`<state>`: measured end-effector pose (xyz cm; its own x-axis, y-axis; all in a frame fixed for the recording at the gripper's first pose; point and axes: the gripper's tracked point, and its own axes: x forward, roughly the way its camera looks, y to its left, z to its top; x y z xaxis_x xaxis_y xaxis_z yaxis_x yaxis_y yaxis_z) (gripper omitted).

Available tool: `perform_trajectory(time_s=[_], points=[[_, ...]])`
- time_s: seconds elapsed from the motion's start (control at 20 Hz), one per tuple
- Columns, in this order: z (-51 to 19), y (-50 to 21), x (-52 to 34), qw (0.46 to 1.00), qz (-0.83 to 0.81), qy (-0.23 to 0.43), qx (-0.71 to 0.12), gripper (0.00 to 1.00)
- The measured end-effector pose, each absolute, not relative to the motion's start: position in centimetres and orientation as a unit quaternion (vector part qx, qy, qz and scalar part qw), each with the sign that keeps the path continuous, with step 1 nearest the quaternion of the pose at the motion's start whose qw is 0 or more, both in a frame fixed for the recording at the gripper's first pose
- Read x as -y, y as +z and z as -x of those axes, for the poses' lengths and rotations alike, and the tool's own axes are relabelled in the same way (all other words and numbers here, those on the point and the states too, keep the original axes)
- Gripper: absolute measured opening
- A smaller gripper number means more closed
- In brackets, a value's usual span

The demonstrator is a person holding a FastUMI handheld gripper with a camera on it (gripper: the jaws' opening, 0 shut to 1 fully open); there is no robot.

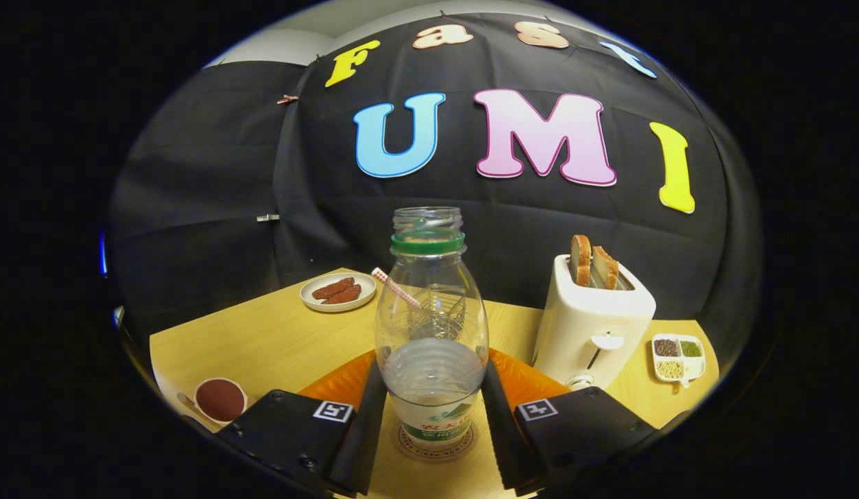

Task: Take the bottle from table, then pour the juice into the cup, finally place the bottle on the coaster

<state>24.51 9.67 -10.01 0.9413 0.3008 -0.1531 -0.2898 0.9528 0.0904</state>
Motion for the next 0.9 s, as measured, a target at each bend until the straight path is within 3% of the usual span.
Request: perform_trajectory(time_s=[0.9], points=[[-24.6, -12.4, -9.5, 0.983, -0.039, 0.145, -0.107, 0.77]])
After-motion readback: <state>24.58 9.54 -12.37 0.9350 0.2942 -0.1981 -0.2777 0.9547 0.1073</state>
